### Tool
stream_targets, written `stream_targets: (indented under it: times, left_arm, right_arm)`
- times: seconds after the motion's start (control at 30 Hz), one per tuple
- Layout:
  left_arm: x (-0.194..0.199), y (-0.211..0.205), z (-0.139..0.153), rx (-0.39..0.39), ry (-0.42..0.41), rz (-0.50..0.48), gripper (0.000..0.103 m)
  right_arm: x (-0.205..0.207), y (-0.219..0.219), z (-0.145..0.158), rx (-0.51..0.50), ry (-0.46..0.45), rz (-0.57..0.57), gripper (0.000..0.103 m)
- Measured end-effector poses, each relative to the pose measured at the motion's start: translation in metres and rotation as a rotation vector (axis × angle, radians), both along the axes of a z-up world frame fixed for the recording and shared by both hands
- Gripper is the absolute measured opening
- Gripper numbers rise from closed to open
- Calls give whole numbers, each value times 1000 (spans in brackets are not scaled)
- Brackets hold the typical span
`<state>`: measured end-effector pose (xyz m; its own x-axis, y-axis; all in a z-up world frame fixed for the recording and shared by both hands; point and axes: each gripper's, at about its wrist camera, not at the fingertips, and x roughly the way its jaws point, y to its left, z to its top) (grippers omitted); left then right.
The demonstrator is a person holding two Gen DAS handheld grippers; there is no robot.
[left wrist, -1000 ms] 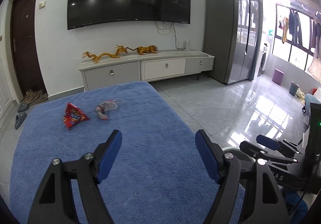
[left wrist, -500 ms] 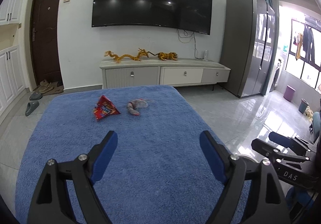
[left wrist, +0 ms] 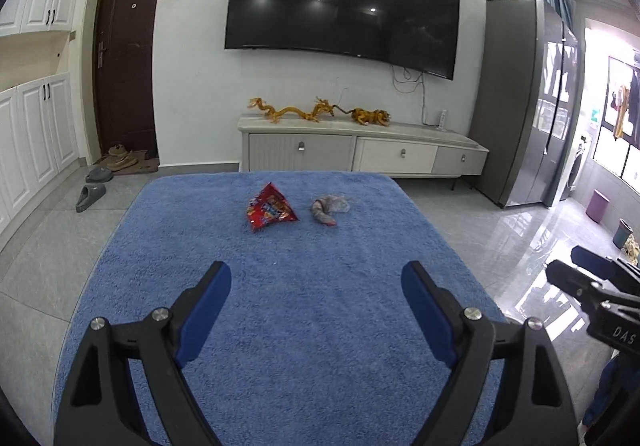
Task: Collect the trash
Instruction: 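Move both open tools back over the towel toward the last wrappers, then grasp the red chip bag with the left tool while the right grasps clear plastic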
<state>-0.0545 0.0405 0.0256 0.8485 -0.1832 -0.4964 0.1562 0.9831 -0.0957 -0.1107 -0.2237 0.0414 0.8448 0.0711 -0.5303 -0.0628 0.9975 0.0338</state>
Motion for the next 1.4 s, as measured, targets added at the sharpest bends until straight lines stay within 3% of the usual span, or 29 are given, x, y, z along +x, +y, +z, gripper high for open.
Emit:
stream_targets:
  times: [0.23,0.57,0.8,1.17,1.4]
  left_arm:
    - [23,7,-10,33,26,49,87]
    - [84,12,-47,66,169,67,87]
    - [144,40,-65,-15,272,64,87]
    - [242,41,-70,-94,252,-2,87]
    - [292,42,-101,-122,317,20,87]
  right_arm:
    - [20,4,-6,-1,12,23,70]
    - [79,6,-42,28,103,51,70]
    - [133,20,-58,45,141,109,70]
    - [238,31,-71,144,152,160,70]
    - [286,51,-89,152,193,210,70]
